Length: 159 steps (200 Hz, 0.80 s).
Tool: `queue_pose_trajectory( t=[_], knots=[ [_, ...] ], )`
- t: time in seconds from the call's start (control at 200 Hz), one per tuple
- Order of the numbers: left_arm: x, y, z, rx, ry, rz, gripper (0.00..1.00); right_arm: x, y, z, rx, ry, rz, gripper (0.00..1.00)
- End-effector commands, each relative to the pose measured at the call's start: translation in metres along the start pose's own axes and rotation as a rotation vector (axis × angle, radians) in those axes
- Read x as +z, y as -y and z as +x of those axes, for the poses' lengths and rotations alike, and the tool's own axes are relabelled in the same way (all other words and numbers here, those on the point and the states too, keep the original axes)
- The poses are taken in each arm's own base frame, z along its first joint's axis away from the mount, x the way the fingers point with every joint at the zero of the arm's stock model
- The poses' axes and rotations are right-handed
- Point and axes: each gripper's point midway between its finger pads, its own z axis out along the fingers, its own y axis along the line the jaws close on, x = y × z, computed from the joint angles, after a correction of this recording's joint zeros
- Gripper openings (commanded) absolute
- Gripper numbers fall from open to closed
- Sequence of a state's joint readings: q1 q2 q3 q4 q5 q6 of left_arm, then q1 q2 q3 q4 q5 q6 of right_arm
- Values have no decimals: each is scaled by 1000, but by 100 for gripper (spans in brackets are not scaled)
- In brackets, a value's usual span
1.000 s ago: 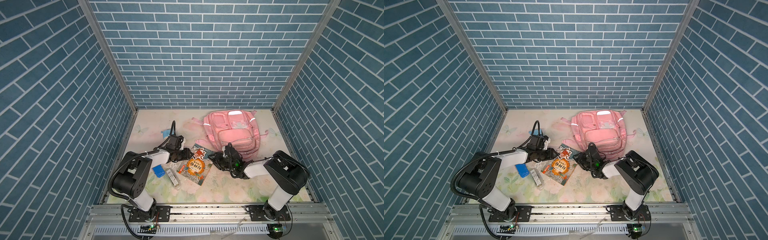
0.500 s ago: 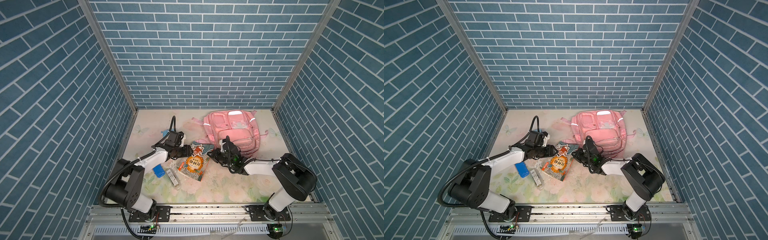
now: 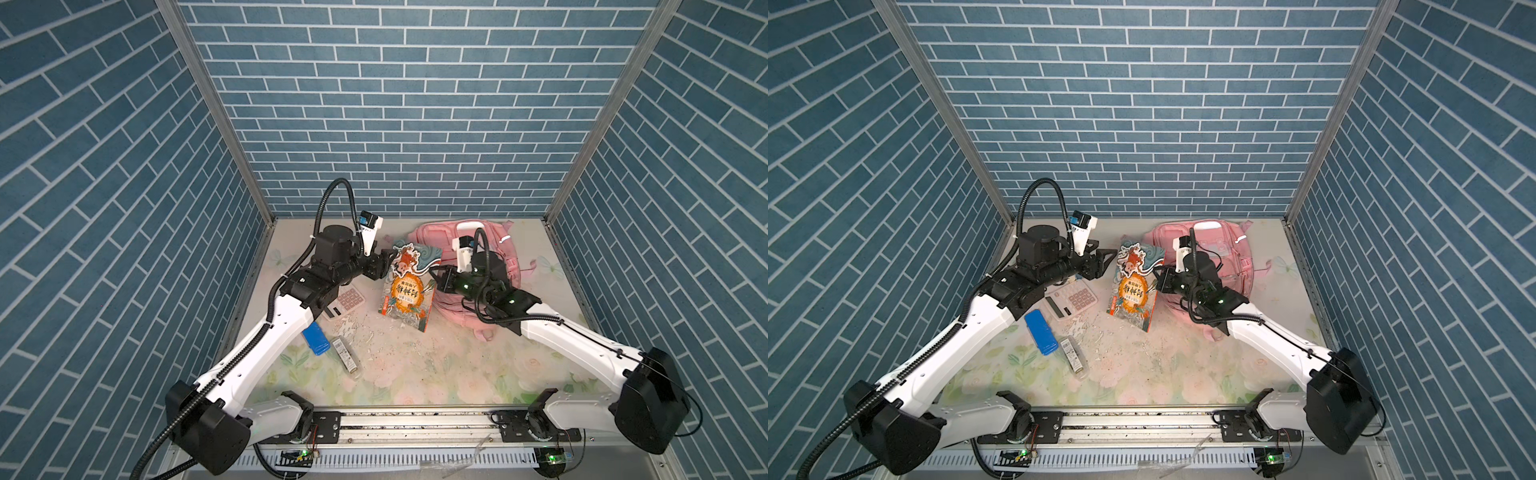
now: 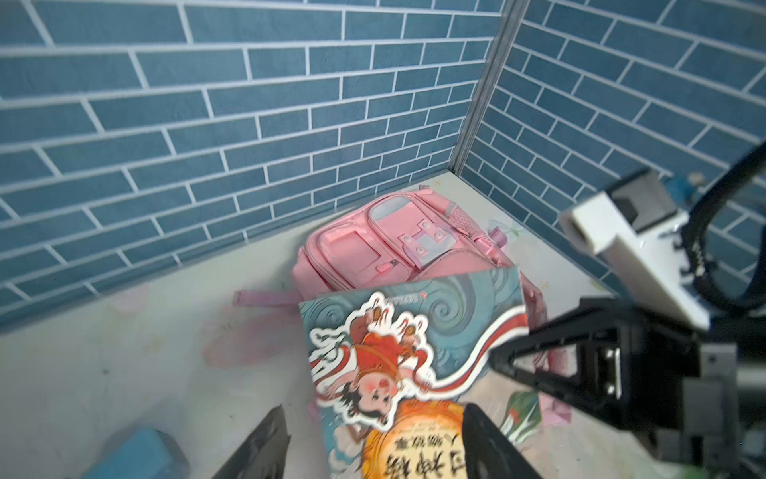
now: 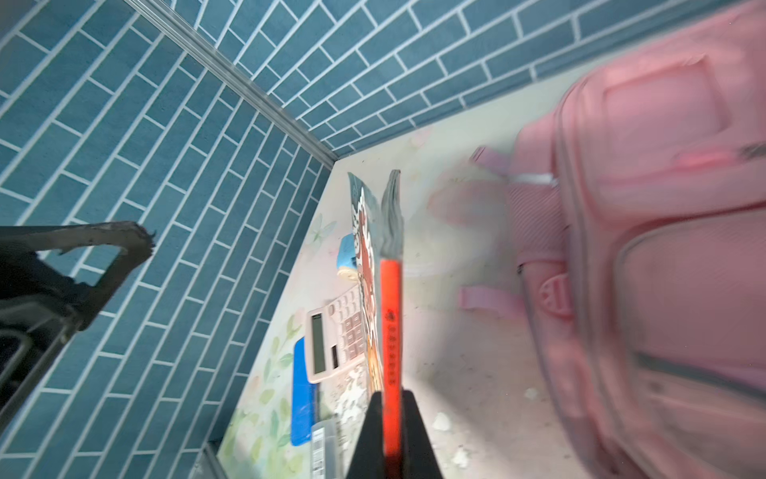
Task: Pack books, pencil case, and school supplies into a backpack
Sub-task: Pick up the book from the center of the table.
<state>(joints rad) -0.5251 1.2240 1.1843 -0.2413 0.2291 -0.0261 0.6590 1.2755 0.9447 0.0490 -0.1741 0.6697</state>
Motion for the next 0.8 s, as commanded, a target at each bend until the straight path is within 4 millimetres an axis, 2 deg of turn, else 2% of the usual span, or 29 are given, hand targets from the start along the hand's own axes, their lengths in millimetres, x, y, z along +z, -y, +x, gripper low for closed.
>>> queue_pose_trajectory(
  t=[0.0, 0.105, 0.21, 0.275, 0.385, 0.59, 0.79],
  knots=[
    [-2, 22, -17, 293, 39, 22, 68, -29, -12, -27, -284, -12, -20, 0],
    [2, 45, -26, 516, 73, 74, 68, -45, -2, -45, -424, -39, 29, 0],
    [8, 59, -37, 625, 109, 145, 68, -60, 10, -61, -506, -44, 50, 0],
    [11, 73, -40, 702, 132, 221, 68, -66, 14, -63, -588, -52, 46, 0],
    [20, 84, -46, 774, 151, 264, 69, -73, 22, -61, -718, -85, 64, 0],
    [37, 105, -42, 821, 159, 384, 69, -87, 4, -55, -929, -89, -30, 0],
    [51, 112, -33, 810, 118, 433, 69, -91, -9, -46, -981, -119, -124, 0]
  ],
)
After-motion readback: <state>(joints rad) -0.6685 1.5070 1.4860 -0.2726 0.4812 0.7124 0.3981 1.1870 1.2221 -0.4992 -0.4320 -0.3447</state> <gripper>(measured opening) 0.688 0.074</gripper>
